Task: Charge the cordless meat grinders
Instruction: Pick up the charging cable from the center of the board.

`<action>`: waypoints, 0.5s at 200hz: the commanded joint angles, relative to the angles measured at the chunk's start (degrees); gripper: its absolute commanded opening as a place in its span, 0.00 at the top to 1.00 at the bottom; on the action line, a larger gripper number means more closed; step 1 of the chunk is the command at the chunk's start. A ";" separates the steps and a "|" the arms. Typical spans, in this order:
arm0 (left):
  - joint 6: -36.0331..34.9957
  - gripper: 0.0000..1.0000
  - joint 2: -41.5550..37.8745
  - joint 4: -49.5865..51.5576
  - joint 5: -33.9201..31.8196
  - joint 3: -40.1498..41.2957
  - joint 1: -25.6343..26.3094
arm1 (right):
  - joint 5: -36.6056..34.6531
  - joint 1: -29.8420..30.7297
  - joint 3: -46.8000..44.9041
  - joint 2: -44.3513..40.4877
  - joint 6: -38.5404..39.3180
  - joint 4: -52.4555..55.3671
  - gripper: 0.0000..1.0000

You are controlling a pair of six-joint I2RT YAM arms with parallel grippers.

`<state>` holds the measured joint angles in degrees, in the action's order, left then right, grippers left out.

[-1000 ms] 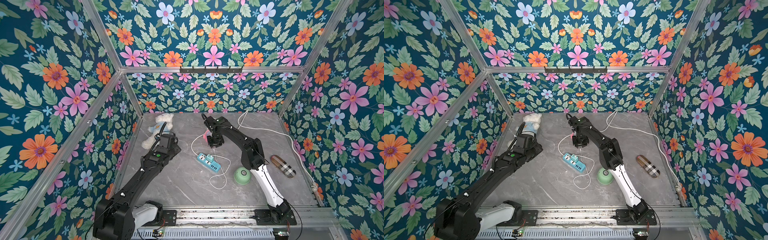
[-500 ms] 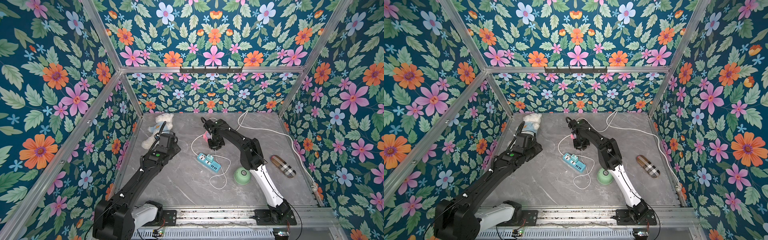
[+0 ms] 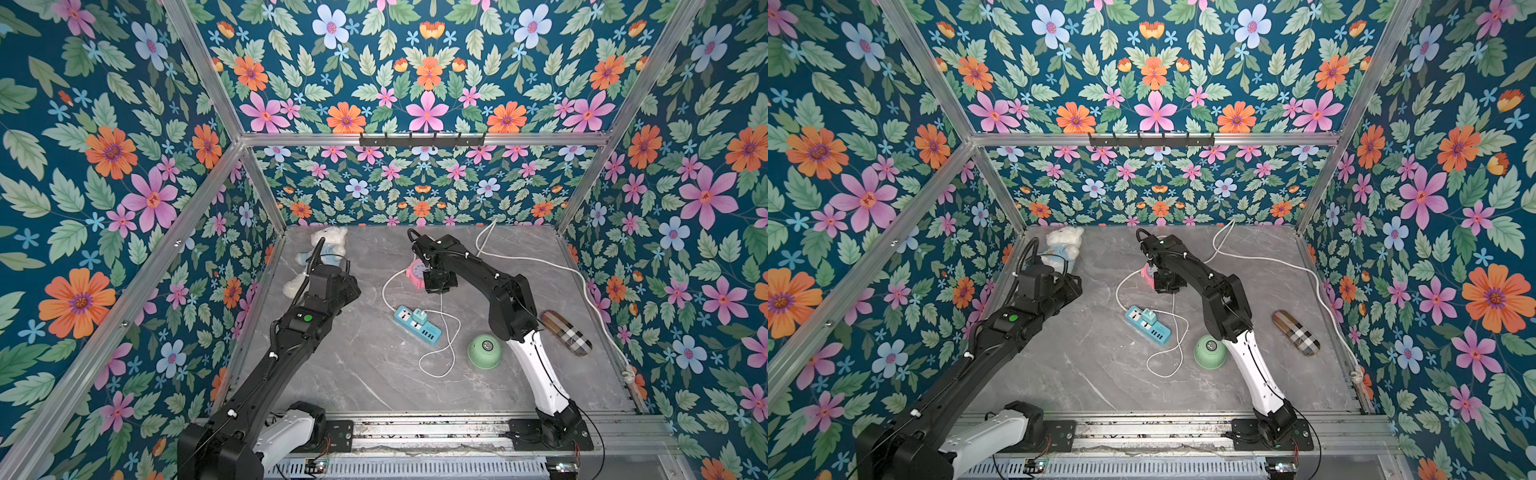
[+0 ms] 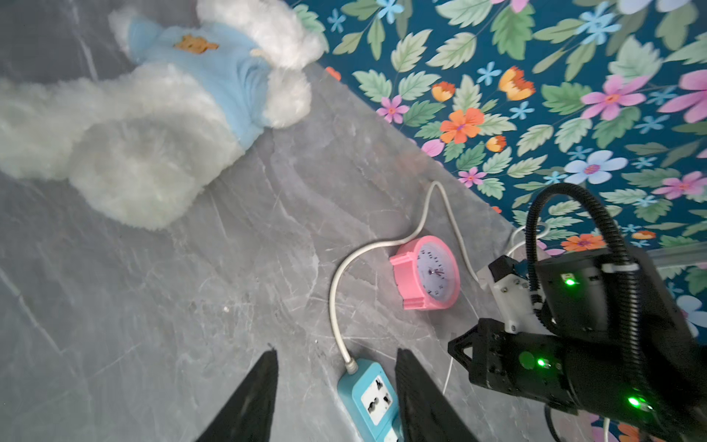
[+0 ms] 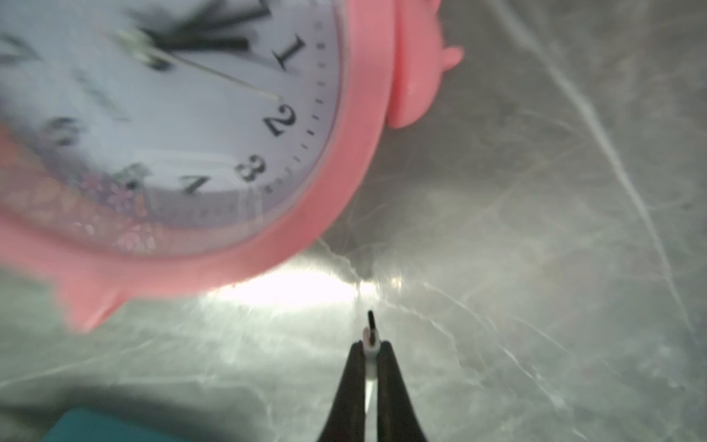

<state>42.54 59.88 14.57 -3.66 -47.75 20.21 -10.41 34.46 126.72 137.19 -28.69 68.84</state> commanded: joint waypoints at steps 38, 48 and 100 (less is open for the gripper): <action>-14.28 0.46 -1.38 -20.76 13.23 0.86 0.21 | -8.86 0.04 -13.16 -18.07 -5.57 -7.68 1.00; -16.11 0.46 -0.23 -20.71 14.61 -0.93 1.34 | -9.52 0.04 -16.04 -21.50 -5.98 -10.18 1.00; -22.66 0.42 5.09 -24.63 19.71 -6.22 14.55 | -5.67 0.87 -25.47 -36.66 -5.36 -22.35 1.00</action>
<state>23.44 63.55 -4.51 11.42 -53.52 31.44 -17.98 34.89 103.50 105.21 -32.84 53.69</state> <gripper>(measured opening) 0.581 0.081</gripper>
